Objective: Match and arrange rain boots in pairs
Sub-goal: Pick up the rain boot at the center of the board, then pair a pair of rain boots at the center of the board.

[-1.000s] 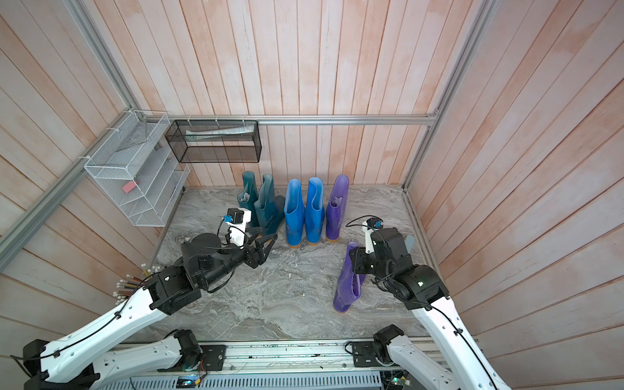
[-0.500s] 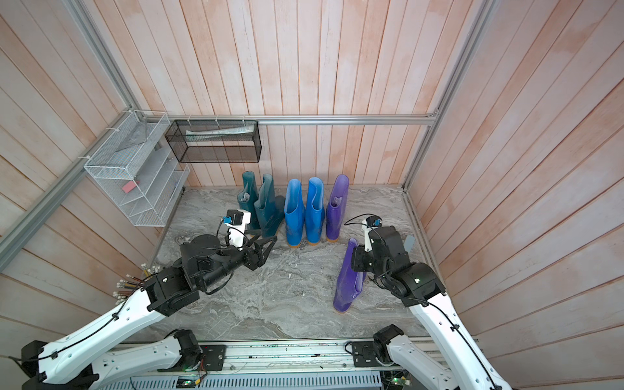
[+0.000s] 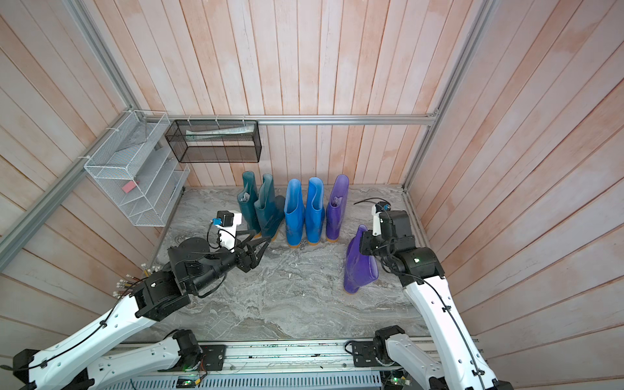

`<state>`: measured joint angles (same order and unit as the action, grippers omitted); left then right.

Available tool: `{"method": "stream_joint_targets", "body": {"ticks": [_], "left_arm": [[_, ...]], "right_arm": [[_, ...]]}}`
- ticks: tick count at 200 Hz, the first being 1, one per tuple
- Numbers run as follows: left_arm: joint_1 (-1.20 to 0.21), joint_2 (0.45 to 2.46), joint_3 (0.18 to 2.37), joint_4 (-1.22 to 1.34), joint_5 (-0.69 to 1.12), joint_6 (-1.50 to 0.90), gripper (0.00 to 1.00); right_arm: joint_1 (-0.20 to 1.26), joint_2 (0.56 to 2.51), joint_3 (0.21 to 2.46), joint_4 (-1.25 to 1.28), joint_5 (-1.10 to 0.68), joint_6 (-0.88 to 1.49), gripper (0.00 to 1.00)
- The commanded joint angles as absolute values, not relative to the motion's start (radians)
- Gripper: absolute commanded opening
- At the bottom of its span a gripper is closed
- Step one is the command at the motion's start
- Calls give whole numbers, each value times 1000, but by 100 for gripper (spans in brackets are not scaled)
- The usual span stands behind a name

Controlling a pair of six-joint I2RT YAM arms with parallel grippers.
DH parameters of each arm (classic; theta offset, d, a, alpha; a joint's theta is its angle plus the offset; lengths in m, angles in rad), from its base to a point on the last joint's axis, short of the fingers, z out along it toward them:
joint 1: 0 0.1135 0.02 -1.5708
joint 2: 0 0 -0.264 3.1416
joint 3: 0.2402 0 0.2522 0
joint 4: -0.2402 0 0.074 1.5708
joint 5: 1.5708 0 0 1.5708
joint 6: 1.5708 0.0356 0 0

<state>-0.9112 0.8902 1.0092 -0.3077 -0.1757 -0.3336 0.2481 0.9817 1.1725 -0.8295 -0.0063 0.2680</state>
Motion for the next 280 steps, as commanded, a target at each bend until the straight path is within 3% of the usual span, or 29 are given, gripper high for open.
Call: {"method": "stream_joint_targets", "body": {"ticks": [1, 91, 224, 280], "left_arm": [[-916, 876, 993, -330, -202, -327, 65], [-916, 824, 987, -387, -239, -357, 65], [-917, 763, 971, -433, -265, -380, 65], [-916, 742, 962, -437, -279, -378, 65]], "right_arm": [[208, 1021, 1251, -710, -66, 201, 0], [43, 1294, 1465, -647, -211, 66, 0], [20, 1787, 1866, -665, -303, -62, 0], [26, 1859, 1955, -683, -383, -97, 0]]}}
